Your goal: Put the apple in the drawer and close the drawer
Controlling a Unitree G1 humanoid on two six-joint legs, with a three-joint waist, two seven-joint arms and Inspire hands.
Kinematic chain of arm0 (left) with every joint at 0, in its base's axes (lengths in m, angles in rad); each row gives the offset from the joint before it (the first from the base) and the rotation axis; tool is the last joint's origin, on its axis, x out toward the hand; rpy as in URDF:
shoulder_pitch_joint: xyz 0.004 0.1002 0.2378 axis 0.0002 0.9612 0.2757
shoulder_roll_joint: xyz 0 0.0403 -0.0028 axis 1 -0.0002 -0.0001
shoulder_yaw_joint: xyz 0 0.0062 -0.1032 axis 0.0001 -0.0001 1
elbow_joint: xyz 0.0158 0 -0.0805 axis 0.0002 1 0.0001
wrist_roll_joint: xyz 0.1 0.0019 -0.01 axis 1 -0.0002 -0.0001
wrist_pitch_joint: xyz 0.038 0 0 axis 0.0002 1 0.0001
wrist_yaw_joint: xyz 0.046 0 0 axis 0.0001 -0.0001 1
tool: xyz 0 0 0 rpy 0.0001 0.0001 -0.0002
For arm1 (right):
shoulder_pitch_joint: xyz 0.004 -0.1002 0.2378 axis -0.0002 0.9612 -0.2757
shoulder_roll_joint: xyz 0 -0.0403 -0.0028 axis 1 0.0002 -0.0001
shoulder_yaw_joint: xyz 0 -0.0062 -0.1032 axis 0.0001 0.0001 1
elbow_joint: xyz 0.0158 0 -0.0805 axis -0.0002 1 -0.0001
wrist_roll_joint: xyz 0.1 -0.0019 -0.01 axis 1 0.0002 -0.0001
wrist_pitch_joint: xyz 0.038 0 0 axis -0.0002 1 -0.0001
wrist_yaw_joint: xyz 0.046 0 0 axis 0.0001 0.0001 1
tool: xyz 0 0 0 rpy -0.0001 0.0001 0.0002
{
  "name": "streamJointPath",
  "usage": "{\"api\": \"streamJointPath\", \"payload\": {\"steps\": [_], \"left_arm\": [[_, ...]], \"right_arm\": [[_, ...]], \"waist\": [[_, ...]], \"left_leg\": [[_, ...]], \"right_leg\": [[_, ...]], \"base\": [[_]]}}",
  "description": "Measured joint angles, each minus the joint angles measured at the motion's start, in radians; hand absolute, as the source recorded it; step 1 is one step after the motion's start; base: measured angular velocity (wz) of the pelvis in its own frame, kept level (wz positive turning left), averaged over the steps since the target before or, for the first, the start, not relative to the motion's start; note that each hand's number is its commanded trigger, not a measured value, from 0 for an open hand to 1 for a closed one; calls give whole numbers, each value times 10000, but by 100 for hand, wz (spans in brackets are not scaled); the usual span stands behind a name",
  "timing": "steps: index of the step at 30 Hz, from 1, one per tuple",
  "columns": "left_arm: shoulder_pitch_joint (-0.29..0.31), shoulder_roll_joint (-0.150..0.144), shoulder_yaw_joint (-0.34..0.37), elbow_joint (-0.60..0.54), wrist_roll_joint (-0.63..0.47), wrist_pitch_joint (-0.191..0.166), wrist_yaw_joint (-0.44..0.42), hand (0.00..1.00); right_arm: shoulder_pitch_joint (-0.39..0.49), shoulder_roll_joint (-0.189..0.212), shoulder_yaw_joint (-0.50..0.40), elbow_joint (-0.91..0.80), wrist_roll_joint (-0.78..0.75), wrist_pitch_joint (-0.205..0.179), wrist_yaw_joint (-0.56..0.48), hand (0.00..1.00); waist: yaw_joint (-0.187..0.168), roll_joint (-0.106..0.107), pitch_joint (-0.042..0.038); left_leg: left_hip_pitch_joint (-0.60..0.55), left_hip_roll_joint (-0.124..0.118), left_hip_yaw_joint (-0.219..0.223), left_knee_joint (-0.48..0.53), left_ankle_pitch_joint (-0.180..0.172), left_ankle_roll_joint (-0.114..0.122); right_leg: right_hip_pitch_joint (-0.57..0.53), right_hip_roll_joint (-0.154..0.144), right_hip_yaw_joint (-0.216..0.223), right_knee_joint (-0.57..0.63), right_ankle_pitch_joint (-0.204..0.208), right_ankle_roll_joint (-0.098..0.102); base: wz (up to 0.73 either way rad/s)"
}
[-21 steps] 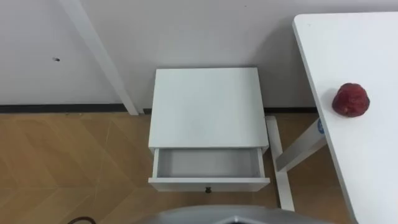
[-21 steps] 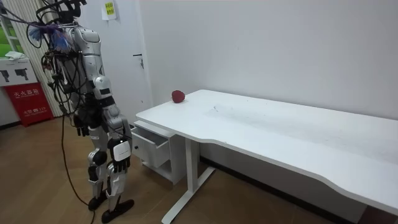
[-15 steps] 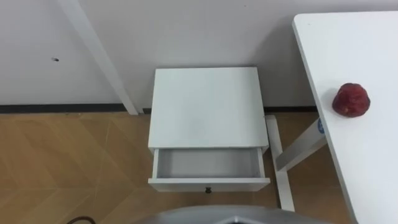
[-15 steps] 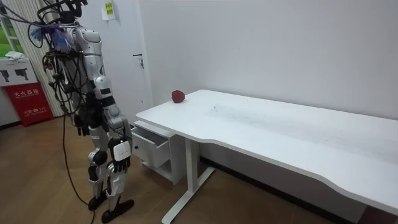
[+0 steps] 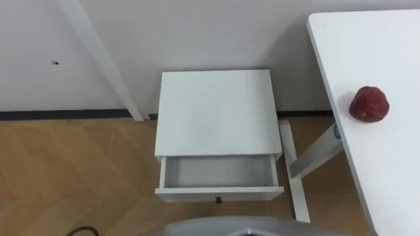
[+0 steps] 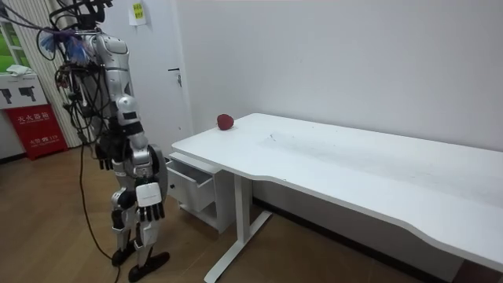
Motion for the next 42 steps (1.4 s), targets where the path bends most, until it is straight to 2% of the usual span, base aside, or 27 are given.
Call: {"api": "streamJointPath", "payload": {"steps": [1, 3, 6, 9, 13, 15, 20, 23, 27, 34, 37, 42], "left_arm": [[0, 3, 83, -2, -58, -8, 17, 0], [34, 15, 199, -8, -362, -69, 175, 0], [46, 33, 198, -14, -706, -211, 327, 0], [132, 58, 210, -11, -840, -239, 490, 0], [342, 83, 402, -311, -856, -420, 686, 0], [336, 109, 400, -584, -855, -460, 814, 0], [344, 195, 406, -855, -838, -840, 908, 0], [355, 219, 542, -1024, -783, -1098, 918, 0], [325, 288, 539, -1024, -862, -1382, 1097, 0], [325, 359, 482, -1020, -870, -1706, 1136, 0], [349, 380, 382, -1006, -865, -1849, 1165, 0], [283, 402, 318, -950, -863, -1942, 1239, 0]], "right_arm": [[49, 1, -239, -46, 468, -91, -89, 0], [0, 17, -932, -310, 2329, -334, -527, 0], [14, 40, -1428, -659, 4106, -581, -1090, 0], [-28, 88, -1945, -1058, 5297, -800, -1597, 0], [14, 136, -2576, -1743, 6277, -1061, -2346, 0], [-46, 136, -2874, -2173, 6489, -1438, -2937, 0], [-89, 179, -2986, -3117, 6828, -1931, -3883, 0], [-43, 190, -3018, -4087, 6742, -2353, -4534, 0], [83, 187, -2975, -5291, 5773, -2925, -5672, 0], [84, 177, -2952, -6821, 4179, -3492, -7424, 0], [329, 174, -2605, -7990, 3007, -3675, -8123, 0], [444, 159, -2486, -9226, 1373, -3994, -9274, 0]], "waist": [[-56, -9, 3], [-241, -32, -4], [-382, -66, -30], [-487, -99, -76], [-531, -120, -106], [-568, -122, -110], [-596, -143, -130], [-647, -148, -150], [-725, -128, -138], [-712, -125, -114], [-627, -77, -112], [-542, 20, -138]], "left_leg": [[-9, -1, 1, 20, -3, 5], [-65, 5, 24, 32, -4, 6], [-72, 14, 31, 41, -4, 6], [-39, 13, 5, 36, -4, 6], [-24, 15, 8, 37, -4, 6], [-32, 11, 5, 38, -4, 6], [-196, 8, 1, 26, -4, 6], [-321, 1, 5, -27, -4, 6], [-429, 1, 42, -91, -4, 6], [-614, 0, 71, -135, -3, 6], [-612, -3, 152, -136, -3, 7], [-611, -13, 173, -144, -1, 8]], "right_leg": [[-28, 0, 41, -15, -3, 3], [-130, 26, 136, 3, -9, 13], [-192, 58, 215, -4, 19, 38], [-190, 64, 260, 8, 47, 25], [-192, 64, 292, 6, 55, 14], [-209, 63, 339, 6, 55, 14], [-410, 63, 383, 29, 55, 14], [-596, 60, 413, 163, 58, 17], [-669, 62, 370, 193, 59, 18], [-924, 60, 423, 360, 59, 18], [-1074, 63, 511, 327, 60, 22], [-1145, 77, 653, 352, 75, 44]], "base": [[-6], [-2], [0], [-5], [-6], [-5], [-3], [-1], [1], [0], [-5], [-6]]}}
